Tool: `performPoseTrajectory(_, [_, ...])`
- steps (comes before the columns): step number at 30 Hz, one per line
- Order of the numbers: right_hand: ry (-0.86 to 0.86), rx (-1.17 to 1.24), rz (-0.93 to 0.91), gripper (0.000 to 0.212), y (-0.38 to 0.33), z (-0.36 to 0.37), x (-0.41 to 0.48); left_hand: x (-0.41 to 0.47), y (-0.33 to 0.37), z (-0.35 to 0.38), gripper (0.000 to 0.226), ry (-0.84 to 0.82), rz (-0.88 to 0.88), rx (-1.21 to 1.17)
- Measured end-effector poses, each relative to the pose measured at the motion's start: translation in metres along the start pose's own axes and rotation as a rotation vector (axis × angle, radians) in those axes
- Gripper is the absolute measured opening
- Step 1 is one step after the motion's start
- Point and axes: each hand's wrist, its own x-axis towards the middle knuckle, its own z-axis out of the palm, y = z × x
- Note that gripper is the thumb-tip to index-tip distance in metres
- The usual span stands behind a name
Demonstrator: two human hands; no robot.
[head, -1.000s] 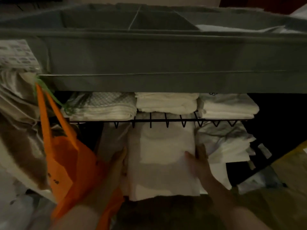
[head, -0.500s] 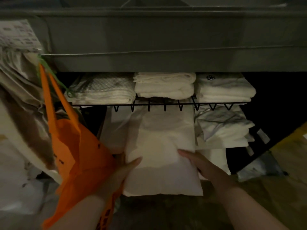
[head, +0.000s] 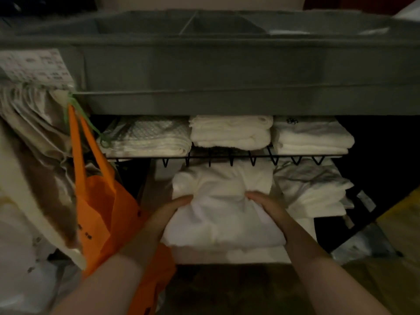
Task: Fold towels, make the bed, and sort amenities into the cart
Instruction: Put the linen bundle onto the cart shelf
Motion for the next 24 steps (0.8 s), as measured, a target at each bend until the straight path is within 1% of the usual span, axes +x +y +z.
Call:
performPoseTrajectory(2, [0.064, -0.021, -0.069, 0.012, -0.013, 0.007, 0.026, 0.014, 0.023, 0.006, 0.028, -0.02, 0.102, -0.02])
performPoseTrajectory(3, [0.107, -0.052, -0.068, 0.018, -0.011, 0.009, 0.035, 0.019, 0.025, 0.006, 0.032, -0.026, 0.143, 0.012])
performPoseTrajectory(4, [0.117, -0.081, -0.051, 0.034, -0.001, 0.009, 0.041, 0.019, 0.02, 0.006, 0.039, -0.002, 0.153, 0.078])
performPoseTrajectory(5, [0.127, -0.107, -0.006, 0.051, 0.008, 0.012, 0.043, 0.023, 0.008, 0.002, 0.055, 0.035, 0.137, 0.163])
performPoseTrajectory(6, [0.113, -0.134, -0.015, 0.059, 0.017, 0.012, 0.044, 0.027, -0.005, -0.002, 0.078, 0.083, 0.083, 0.258])
performPoseTrajectory(7, [0.134, -0.162, -0.047, 0.056, 0.022, 0.012, 0.043, 0.031, -0.016, -0.005, 0.093, 0.131, 0.046, 0.341])
performPoseTrajectory(9, [0.211, -0.212, -0.122, 0.046, 0.025, 0.007, 0.044, 0.032, -0.023, -0.008, 0.098, 0.192, 0.021, 0.411])
performPoseTrajectory(10, [0.215, -0.233, -0.133, 0.044, 0.023, 0.006, 0.043, 0.032, -0.022, -0.01, 0.101, 0.183, 0.009, 0.394])
performPoseTrajectory(12, [0.229, -0.314, -0.168, 0.042, 0.025, 0.007, 0.051, 0.032, -0.018, -0.009, 0.109, 0.113, 0.024, 0.318])
performPoseTrajectory(13, [0.246, -0.341, -0.178, 0.04, 0.021, 0.009, 0.053, 0.033, -0.016, -0.009, 0.108, 0.082, 0.059, 0.303])
performPoseTrajectory(14, [0.268, -0.312, -0.217, 0.037, 0.015, 0.012, 0.053, 0.036, -0.011, -0.007, 0.103, 0.072, 0.092, 0.306])
performPoseTrajectory(15, [0.296, -0.288, -0.276, 0.034, 0.005, 0.015, 0.054, 0.04, -0.004, -0.003, 0.092, 0.084, 0.15, 0.318])
performPoseTrajectory(17, [0.293, -0.219, -0.379, 0.03, -0.015, 0.019, 0.06, 0.05, 0.011, 0.008, 0.058, 0.149, 0.267, 0.307])
performPoseTrajectory(18, [0.263, -0.22, -0.387, 0.03, -0.023, 0.02, 0.063, 0.058, 0.015, 0.01, 0.049, 0.196, 0.307, 0.306])
performPoseTrajectory(19, [0.224, -0.222, -0.35, 0.036, -0.026, 0.02, 0.065, 0.063, 0.016, 0.011, 0.047, 0.237, 0.301, 0.324])
performPoseTrajectory(20, [0.202, -0.237, -0.289, 0.048, -0.023, 0.017, 0.068, 0.065, 0.013, 0.009, 0.05, 0.284, 0.264, 0.382])
performPoseTrajectory(22, [0.26, -0.458, -0.225, 0.075, -0.012, 0.008, 0.066, 0.064, -0.002, 0.001, 0.073, 0.303, 0.076, 0.529])
performPoseTrajectory(23, [0.289, -0.586, -0.196, 0.079, -0.005, 0.003, 0.065, 0.061, -0.01, -0.002, 0.083, 0.289, 0.007, 0.529])
performPoseTrajectory(24, [0.301, -0.665, -0.185, 0.075, 0.0, 0.0, 0.062, 0.059, -0.017, -0.006, 0.086, 0.305, -0.041, 0.478])
